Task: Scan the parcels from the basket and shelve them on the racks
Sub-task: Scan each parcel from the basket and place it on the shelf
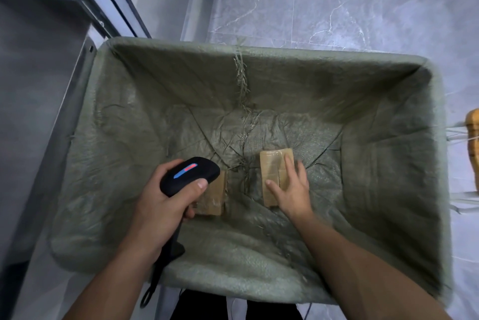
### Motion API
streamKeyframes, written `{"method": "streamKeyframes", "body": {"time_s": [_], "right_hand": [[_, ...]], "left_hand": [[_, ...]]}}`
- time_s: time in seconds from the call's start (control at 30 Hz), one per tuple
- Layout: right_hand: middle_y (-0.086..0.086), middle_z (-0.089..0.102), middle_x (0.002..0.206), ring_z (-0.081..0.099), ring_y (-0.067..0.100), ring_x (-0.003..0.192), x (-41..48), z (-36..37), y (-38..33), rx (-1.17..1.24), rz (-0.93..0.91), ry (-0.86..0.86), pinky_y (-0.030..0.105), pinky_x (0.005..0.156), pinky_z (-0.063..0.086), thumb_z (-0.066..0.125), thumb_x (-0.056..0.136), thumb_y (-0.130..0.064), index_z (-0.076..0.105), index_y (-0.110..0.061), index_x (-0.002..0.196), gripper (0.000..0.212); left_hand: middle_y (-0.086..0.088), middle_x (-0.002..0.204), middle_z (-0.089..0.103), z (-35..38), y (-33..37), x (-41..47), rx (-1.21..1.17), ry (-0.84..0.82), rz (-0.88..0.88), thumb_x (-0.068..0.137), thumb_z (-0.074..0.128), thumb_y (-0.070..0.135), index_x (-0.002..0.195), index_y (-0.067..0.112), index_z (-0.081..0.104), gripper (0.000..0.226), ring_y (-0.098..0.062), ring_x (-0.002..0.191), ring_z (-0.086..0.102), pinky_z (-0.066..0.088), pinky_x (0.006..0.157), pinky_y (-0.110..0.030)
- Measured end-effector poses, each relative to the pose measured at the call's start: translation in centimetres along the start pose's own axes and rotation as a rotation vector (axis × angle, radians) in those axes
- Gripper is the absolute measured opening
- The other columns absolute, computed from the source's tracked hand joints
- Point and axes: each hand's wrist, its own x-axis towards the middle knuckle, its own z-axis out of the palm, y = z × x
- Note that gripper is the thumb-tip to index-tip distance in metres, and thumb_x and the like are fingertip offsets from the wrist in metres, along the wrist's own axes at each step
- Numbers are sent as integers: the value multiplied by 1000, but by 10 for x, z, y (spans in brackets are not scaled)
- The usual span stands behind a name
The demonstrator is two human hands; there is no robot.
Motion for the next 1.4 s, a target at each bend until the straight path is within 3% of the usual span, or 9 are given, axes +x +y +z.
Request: {"method": "streamKeyframes", "body": {"time_s": [0.17, 0.3, 0.4, 0.63, 0.93, 1.07, 1.23, 1.33, 1.4], "right_hand": [[-4, -33, 162, -23, 25, 152, 3, 21, -15, -294, 57, -49, 63, 120, 7, 71, 83, -61, -8, -42, 159, 111], [0, -42, 158, -21, 31, 153, 7, 27, -16, -327, 149, -71, 63, 119, 12, 77, 84, -47, -21, -40, 155, 121], [-3, -34, 162, -9, 33, 154, 7, 20, -14, -206, 163, -34, 65, 117, 17, 79, 86, -28, -13, -41, 158, 117], [-9, -12, 168, 9, 31, 154, 10, 5, 0, 169, 139, -83, 57, 119, 31, 72, 86, -12, 4, -43, 159, 105], [9, 17, 166, 31, 36, 147, 12, 11, 18, 243, 225, -1, 54, 118, 30, 74, 91, -21, -4, -39, 160, 105], [10, 25, 163, 40, 36, 141, 17, 13, 20, 272, 243, -8, 58, 113, 38, 75, 90, -21, -5, -46, 158, 108], [6, 40, 156, 51, 32, 133, 18, 10, 18, 303, 216, -55, 57, 108, 45, 78, 87, -21, -4, -60, 151, 111], [0, 44, 154, 54, 29, 130, 18, 2, 13, 326, 145, -104, 56, 105, 49, 79, 85, -21, -7, -76, 137, 114], [-4, 46, 153, 55, 26, 129, 16, -6, 4, 337, 103, -131, 53, 106, 49, 78, 86, -22, -5, -74, 140, 112]], "left_hand": [[0, 81, 74, 0, -3, 3, -11, -2, -8, 49, 78, 57, 108, 45, 67, 61, -20, 58, 64, 51, 55, -30], [-1, 79, 73, 0, -5, 5, -7, -4, -13, 52, 80, 54, 108, 43, 67, 59, -21, 58, 62, 51, 58, -34], [0, 76, 72, 1, -3, 4, 9, -5, -15, 59, 81, 45, 112, 39, 65, 56, -21, 57, 62, 52, 58, -35], [4, 71, 72, 3, 3, 5, 13, -9, -25, 64, 77, 38, 114, 35, 63, 52, -19, 56, 60, 52, 52, -28], [0, 77, 72, 7, -2, 7, 7, -6, -27, 51, 82, 50, 116, 35, 65, 68, -22, 57, 60, 50, 57, -34], [4, 86, 76, 10, -1, 5, 41, 23, -24, 63, 81, 38, 114, 36, 66, 53, -19, 62, 64, 54, 59, -34], [1, 90, 76, 13, 1, -5, 34, 69, -4, 54, 81, 52, 117, 38, 65, 66, -17, 63, 66, 54, 61, -34], [1, 89, 76, 16, 8, -15, 27, 110, 15, 59, 81, 46, 114, 41, 64, 58, -15, 60, 66, 55, 61, -34], [0, 88, 75, 17, 15, -22, 14, 128, 27, 58, 81, 45, 114, 40, 63, 60, -16, 57, 64, 55, 60, -35]]}}
